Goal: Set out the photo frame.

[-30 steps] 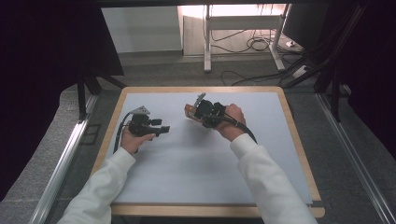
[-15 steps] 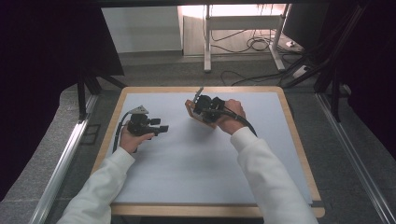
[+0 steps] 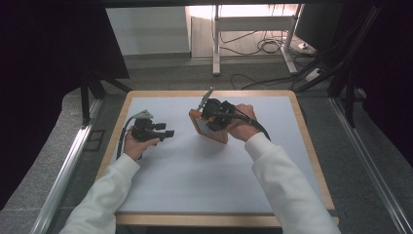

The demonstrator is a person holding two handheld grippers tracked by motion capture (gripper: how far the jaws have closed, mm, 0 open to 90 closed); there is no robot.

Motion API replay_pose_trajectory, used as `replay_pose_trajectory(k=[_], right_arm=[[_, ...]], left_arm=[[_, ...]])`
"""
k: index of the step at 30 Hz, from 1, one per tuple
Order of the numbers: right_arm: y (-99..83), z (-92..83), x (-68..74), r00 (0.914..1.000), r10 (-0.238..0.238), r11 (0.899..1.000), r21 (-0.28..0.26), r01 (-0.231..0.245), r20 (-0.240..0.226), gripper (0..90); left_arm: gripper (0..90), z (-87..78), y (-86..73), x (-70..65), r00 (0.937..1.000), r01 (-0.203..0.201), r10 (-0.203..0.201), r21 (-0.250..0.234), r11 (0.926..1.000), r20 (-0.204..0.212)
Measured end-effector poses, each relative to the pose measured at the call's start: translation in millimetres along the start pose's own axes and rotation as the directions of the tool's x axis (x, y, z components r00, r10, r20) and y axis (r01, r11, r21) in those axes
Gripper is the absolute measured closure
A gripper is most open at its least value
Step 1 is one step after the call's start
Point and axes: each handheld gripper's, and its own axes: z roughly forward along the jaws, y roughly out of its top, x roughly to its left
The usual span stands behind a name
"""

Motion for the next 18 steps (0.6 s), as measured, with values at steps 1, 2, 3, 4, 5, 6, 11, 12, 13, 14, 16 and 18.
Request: replay_pose_trajectory(k=[1, 2, 3, 4, 5, 6, 11, 12, 13, 14, 16, 18], right_arm=[[-0.8, -1.9, 2.2, 0.9999, -0.002, 1.0, -0.004, 0.002, -0.01, 70.0], [-1.6, -3.7, 4.5, 0.9998, -0.003, 1.0, -0.007, 0.003, -0.02, 70.0], [-2.7, -5.3, 6.2, 0.9995, -0.005, 1.0, -0.012, 0.005, -0.03, 70.0], [-4.0, -6.7, 8.2, 0.999, -0.007, 1.0, -0.015, 0.006, -0.043, 70.0], [-5.3, -7.9, 10.1, 0.9985, -0.012, 1.0, -0.015, 0.011, -0.054, 70.0], [-6.8, -8.6, 12.0, 0.9976, -0.014, 1.0, -0.017, 0.013, -0.068, 70.0], [-13.9, -9.1, 20.4, 0.9921, -0.042, 0.999, -0.026, 0.039, -0.118, 69.9], [-15.1, -9.2, 21.4, 0.9906, -0.051, 0.998, -0.029, 0.048, -0.127, 69.9], [-16.2, -9.6, 22.3, 0.9898, -0.051, 0.998, -0.035, 0.046, -0.133, 70.0], [-17.3, -10.6, 23.4, 0.9884, -0.044, 0.999, -0.038, 0.039, -0.145, 70.0], [-18.7, -12.0, 23.1, 0.9857, -0.05, 0.998, -0.048, 0.043, -0.161, 70.0], [-20.0, -14.0, 22.8, 0.9826, -0.052, 0.997, -0.062, 0.041, -0.179, 69.9]], left_arm=[[37.4, -0.1, -0.2, 0.1, 1.0, 0.0, 0.0, -0.001, 1.0, 0.0], [37.3, -0.4, -0.3, 0.4, 1.0, -0.003, 0.003, 0.001, 1.0, -0.001], [37.3, -0.6, -0.5, 0.6, 1.0, -0.003, 0.003, 0.001, 1.0, -0.001], [37.4, -0.7, -0.6, 0.8, 1.0, -0.003, 0.003, 0.002, 1.0, -0.002], [37.3, -0.7, -0.6, 0.9, 1.0, -0.003, 0.003, 0.003, 1.0, -0.002], [37.3, -0.4, -0.8, 0.9, 1.0, -0.002, 0.002, 0.001, 1.0, -0.003], [37.3, 0.8, -1.0, 0.2, 1.0, -0.004, 0.004, 0.006, 1.0, -0.004], [37.3, 1.0, -1.0, 0.2, 1.0, -0.005, 0.005, 0.006, 1.0, -0.004], [37.4, 1.4, -1.1, 0.1, 1.0, -0.005, 0.005, 0.006, 1.0, -0.004], [37.4, 1.6, -1.3, 0.2, 1.0, -0.003, 0.003, 0.006, 1.0, -0.003], [37.4, 2.1, -1.5, 0.4, 1.0, -0.003, 0.003, 0.009, 1.0, -0.004], [37.4, 2.3, -1.6, 0.6, 1.0, -0.003, 0.003, 0.01, 0.9999, -0.004]])
